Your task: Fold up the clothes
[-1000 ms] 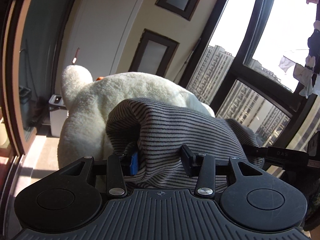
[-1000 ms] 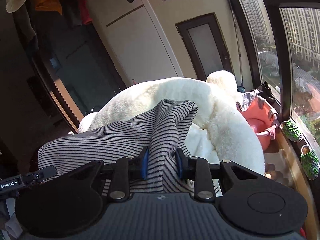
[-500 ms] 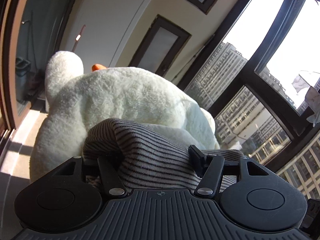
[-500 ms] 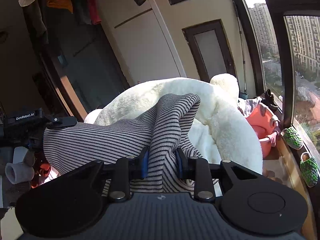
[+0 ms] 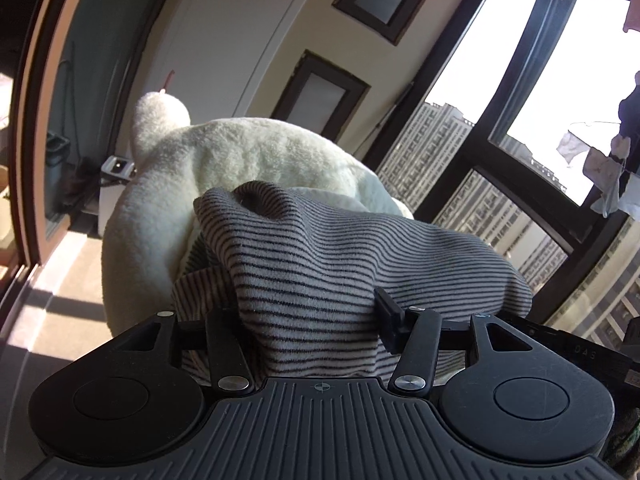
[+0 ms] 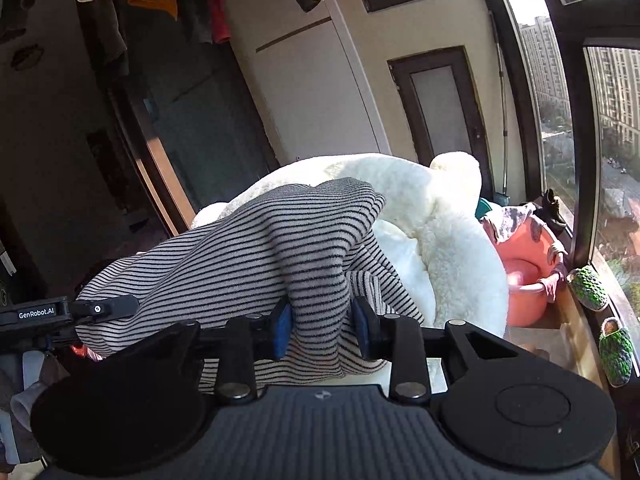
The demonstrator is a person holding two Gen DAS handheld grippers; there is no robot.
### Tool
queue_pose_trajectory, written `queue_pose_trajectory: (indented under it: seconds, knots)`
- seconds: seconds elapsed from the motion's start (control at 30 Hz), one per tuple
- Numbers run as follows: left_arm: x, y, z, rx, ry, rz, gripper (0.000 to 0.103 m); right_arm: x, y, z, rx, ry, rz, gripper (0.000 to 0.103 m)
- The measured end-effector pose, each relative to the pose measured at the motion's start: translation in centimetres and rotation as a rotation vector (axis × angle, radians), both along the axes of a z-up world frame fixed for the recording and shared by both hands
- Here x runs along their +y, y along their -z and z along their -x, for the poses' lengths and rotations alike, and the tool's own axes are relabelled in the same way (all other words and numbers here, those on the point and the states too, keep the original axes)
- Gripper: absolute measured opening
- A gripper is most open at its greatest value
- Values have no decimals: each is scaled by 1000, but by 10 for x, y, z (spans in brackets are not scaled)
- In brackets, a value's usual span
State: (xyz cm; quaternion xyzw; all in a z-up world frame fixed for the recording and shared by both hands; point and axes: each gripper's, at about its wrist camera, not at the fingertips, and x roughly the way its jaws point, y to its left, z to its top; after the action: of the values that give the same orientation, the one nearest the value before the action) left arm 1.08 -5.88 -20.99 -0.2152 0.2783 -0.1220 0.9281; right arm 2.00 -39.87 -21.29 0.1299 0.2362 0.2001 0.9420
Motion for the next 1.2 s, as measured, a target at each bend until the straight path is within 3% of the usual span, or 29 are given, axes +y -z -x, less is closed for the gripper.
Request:
queue_pose_trajectory:
  seconds: [0.1,0.17,0.23,0.37,0.47,0.57,0.67,0.8,0.93,1.0,1.03,1.07,1.2]
  knots:
    - [-1,1,1,-3,-16,-3,58,1,-31,21,-156,26,3,31]
    - [-4,2,2,-13,-15,-16,60,8,-43,25,-216,-12,-22,37]
    - [-5,0,3,-25,-2,-45,64,22,-37,16,-192,-85,-59,46]
    - [9,-19,14,-45,-11,-69,67,55,8,-18,-27,-108,-7,46]
    - [23,-44,32,-132,-69,-134,81,57,22,-21,-21,-87,12,46]
    - [36,-59,32,-169,-48,-65,90,51,21,-23,-9,-87,-6,46]
    - [30,-50,15,-126,4,-21,94,55,22,-19,-27,-86,19,46]
    - [16,-9,-13,38,-32,-136,95,63,24,-10,-60,-74,60,47]
    - [36,24,-17,112,-24,51,96,53,9,-2,-85,-53,65,48]
    - [44,30,-17,115,-28,71,99,37,-6,3,-147,-5,43,63]
    - [45,32,-16,115,-28,71,100,27,-13,3,-175,30,25,79]
    - [46,34,-16,116,-27,78,100,16,-17,0,-185,54,4,87]
    - [46,38,-18,106,-10,101,101,-17,-3,-38,-30,53,-117,87]
